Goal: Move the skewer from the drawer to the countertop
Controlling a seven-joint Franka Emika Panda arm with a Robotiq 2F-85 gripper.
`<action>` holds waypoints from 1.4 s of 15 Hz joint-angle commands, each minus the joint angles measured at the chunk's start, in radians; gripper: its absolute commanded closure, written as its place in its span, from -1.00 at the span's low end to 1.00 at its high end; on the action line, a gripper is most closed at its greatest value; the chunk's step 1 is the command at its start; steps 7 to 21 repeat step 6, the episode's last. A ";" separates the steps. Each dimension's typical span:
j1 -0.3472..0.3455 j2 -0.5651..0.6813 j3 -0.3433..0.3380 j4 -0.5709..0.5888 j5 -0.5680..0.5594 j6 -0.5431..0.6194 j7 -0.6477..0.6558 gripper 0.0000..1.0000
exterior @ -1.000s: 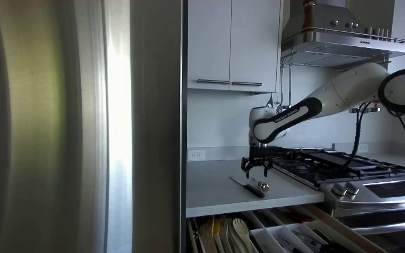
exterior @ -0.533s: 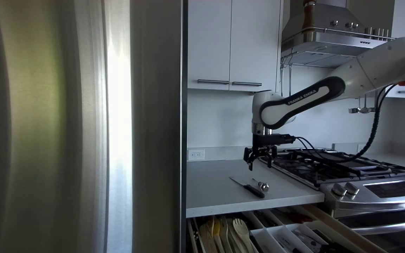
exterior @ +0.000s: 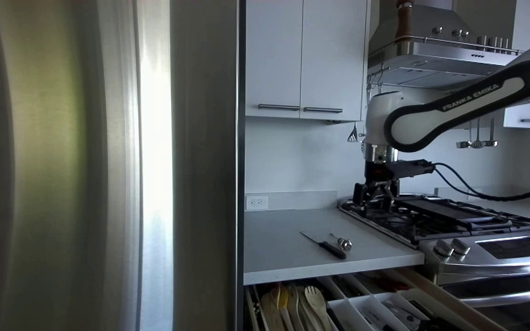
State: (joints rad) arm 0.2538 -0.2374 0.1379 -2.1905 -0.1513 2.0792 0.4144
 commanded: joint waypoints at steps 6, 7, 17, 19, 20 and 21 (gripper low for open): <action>-0.068 -0.220 0.013 -0.153 0.092 0.000 -0.183 -1.00; -0.068 -0.220 0.013 -0.153 0.092 0.000 -0.183 -1.00; -0.068 -0.220 0.013 -0.153 0.092 0.000 -0.183 -1.00; -0.068 -0.220 0.013 -0.153 0.092 0.000 -0.183 -1.00; -0.068 -0.220 0.013 -0.153 0.092 0.000 -0.183 -1.00; -0.068 -0.220 0.013 -0.153 0.092 0.000 -0.183 -1.00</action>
